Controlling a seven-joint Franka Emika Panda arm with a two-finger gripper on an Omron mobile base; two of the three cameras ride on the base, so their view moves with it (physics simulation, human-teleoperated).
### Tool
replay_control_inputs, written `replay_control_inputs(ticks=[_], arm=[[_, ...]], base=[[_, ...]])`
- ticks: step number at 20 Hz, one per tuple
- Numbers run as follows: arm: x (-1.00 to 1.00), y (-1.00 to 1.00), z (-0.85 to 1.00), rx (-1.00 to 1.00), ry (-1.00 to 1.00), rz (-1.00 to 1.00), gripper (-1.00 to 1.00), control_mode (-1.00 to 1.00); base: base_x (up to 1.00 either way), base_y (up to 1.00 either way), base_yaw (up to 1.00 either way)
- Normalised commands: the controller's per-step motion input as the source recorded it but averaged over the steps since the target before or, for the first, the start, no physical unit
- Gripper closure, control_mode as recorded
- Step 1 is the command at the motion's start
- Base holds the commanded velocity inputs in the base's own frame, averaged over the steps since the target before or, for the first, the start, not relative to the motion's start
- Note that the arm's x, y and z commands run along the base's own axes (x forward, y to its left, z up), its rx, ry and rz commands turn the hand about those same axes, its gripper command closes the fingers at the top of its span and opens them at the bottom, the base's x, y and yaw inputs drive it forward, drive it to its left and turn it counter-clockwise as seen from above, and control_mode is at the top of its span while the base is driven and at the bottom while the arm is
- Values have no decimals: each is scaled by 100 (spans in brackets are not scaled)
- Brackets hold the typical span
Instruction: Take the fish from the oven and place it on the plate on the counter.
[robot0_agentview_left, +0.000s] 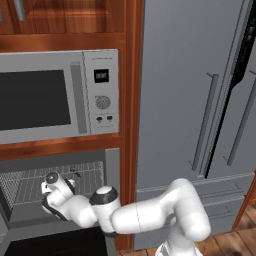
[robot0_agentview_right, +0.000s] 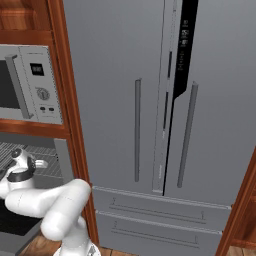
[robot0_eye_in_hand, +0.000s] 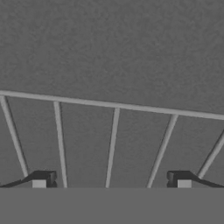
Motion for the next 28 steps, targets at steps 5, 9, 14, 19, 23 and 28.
replay_control_inputs(ticks=[5, 9, 14, 19, 23, 28], arm=[[0, 6, -86, -6, -10, 0, -100, -100], [0, 6, -80, 0, -6, 0, -100, -100], [-16, 6, -94, -3, 0, 0, -100, -100], [-23, 2, -100, -10, 0, 0, -100, -100], [-32, 0, -100, -11, 0, 0, -100, -100], [-61, 0, -100, -12, 0, -5, -100, -100]], base=[[0, 0, 0], [0, 0, 0], [0, 0, 0], [0, 0, 0], [0, 0, 0], [0, 0, 0]])
